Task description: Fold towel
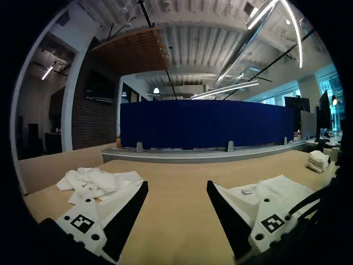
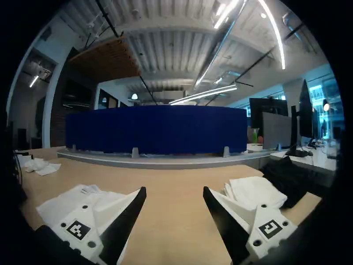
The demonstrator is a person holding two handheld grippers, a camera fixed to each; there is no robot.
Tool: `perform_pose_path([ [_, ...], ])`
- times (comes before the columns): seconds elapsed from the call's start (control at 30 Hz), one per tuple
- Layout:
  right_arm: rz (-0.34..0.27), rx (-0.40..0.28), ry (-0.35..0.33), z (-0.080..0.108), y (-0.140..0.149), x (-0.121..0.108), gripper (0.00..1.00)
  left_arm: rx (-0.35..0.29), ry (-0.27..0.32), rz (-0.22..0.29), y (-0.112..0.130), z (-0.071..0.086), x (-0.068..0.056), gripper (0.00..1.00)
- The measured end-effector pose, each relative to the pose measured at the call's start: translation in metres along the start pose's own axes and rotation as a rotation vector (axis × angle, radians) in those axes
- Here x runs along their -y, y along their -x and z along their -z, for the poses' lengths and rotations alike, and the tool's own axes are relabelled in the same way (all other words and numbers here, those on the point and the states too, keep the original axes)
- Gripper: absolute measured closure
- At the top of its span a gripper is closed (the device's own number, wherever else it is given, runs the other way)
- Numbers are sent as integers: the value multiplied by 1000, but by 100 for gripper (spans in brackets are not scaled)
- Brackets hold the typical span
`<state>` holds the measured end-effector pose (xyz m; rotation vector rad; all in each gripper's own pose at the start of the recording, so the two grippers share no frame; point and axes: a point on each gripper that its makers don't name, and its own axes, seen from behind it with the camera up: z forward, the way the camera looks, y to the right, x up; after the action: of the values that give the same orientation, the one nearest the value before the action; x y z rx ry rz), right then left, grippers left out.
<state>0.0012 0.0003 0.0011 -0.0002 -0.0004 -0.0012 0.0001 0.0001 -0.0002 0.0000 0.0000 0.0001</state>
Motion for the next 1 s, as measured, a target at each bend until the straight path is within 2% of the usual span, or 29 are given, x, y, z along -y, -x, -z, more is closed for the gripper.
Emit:
perform_pose_path([
  [0.57, 4, 12, -16, 1, -1, 4, 0, -1, 0, -9, -5, 1, -1, 1],
  [0.67, 6, 11, -9, 2, -14, 2, 1, -31, 4, -16, -27, 0, -1, 1],
  [0.77, 8, -4, -1, 4, -40, 1, 0, -48, 4, -15, -52, -1, -1, 1],
  [1.0, 15, -4, 10, 6, -110, -2, 1, -34, 20, 13, -113, -1, -6, 1],
])
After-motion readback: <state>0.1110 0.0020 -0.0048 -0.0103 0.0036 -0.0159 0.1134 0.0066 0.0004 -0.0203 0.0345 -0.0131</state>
